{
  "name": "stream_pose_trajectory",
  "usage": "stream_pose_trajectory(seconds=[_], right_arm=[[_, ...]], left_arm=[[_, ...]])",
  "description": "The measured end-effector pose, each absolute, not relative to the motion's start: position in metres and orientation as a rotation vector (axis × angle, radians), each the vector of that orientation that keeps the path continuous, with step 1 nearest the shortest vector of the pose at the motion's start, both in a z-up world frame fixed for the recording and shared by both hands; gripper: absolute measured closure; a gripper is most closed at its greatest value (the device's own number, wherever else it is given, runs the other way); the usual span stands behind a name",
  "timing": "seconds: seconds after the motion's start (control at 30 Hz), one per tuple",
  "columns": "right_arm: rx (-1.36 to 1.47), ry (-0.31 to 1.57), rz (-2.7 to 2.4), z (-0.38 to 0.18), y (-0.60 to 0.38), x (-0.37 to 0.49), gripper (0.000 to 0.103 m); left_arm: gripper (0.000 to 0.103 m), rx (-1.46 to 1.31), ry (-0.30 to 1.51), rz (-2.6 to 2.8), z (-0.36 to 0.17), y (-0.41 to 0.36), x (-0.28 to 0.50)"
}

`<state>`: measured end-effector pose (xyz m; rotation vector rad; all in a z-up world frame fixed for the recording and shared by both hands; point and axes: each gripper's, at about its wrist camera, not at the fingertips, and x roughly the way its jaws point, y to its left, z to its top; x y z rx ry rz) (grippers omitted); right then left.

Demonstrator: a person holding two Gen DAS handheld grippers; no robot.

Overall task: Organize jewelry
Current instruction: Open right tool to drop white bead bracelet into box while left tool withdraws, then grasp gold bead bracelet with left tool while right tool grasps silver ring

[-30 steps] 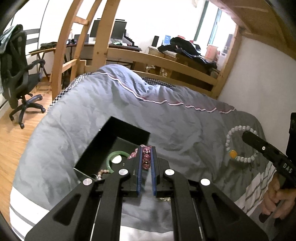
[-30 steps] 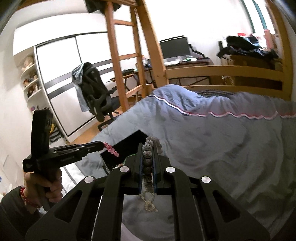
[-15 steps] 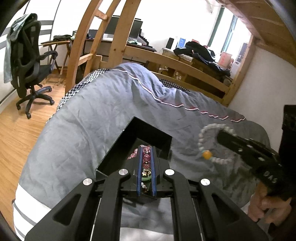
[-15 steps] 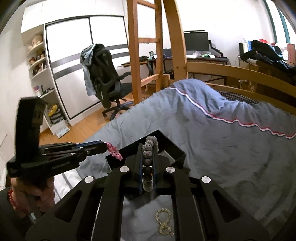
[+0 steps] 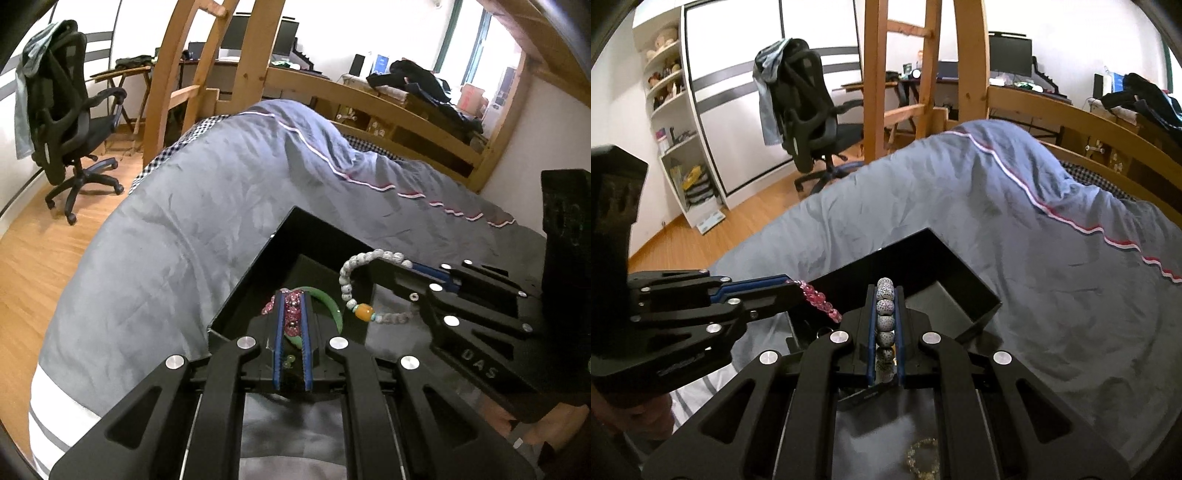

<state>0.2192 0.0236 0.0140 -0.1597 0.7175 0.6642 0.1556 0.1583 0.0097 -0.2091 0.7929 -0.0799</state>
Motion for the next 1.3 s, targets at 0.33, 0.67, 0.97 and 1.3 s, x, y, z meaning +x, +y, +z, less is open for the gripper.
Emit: stream_pose_trajectory(seconds=[0.33,0.67,0.97,1.3], right_arm=[[-0.109,0.772,0.685,0.003,0.031,0.235,0.094],[-0.027,0.769,0.679,0.007,0.028,0.241,0.053],[0.02,0.678,0.498,0.043,-0.034,0.236,0.004],[-0.046,0.646,0.426,0.07,-0.113,0.188,0.004]], left_arm=[[0.095,-0.211,0.823,-0.056,0.001,0.159,0.158],[0.056,-0.202,0.763,-0.004,0.011,0.162,0.15],[0.015,-0.116,0.646,-0.018,0.031,0.143,0.134],[0.009,-0.012,0.666,-0.127,0.026,0.081,0.118]])
